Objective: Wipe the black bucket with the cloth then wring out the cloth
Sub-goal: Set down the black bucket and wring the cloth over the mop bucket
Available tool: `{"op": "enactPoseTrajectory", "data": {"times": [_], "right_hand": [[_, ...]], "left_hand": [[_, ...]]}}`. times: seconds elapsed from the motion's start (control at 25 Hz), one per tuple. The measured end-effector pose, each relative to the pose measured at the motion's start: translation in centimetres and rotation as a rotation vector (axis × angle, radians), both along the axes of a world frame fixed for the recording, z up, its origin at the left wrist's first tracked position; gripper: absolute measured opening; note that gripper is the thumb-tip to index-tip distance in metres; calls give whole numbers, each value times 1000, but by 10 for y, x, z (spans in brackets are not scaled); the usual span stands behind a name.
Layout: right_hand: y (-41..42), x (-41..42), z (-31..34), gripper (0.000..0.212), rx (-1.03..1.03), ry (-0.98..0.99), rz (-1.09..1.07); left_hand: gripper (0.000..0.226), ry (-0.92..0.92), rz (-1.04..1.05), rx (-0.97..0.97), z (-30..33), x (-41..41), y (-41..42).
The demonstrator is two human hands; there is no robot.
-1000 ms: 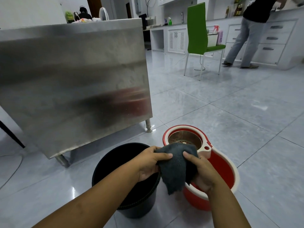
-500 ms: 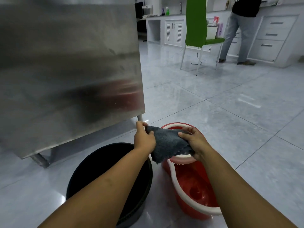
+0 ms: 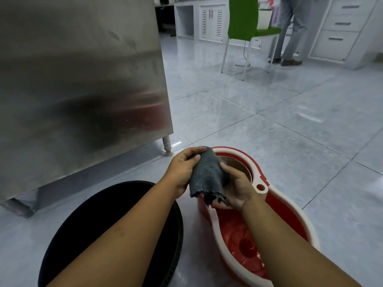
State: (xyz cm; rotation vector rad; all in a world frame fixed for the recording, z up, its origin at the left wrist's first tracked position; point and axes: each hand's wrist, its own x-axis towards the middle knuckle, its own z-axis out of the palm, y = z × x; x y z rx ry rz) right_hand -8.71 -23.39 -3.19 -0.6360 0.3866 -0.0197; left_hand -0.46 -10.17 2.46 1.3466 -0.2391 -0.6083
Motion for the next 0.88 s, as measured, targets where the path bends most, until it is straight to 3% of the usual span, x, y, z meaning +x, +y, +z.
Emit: {"op": "enactPoseTrajectory", "data": {"times": [0.12, 0.24, 0.36, 0.48, 0.76, 0.88], "right_hand": [[-17, 16, 1, 45, -301, 93, -161], [-24, 29, 7, 40, -629, 214, -165], [-19, 40, 7, 31, -791, 271, -157], [-14, 49, 0, 28, -923, 289, -123], [-14, 50, -31, 35, -1041, 384, -82], [-18, 49, -42, 39, -1067, 390, 4]], "left_hand": [[36, -75, 33, 285, -4, 11, 7], [53, -261, -29, 624, -10, 15, 4], [54, -489, -38, 913, -15, 19, -2], [59, -552, -173, 1155, -23, 22, -7], [66, -657, -394, 1417, -69, 35, -13], [72, -535, -457, 1452, -75, 35, -15]]}}
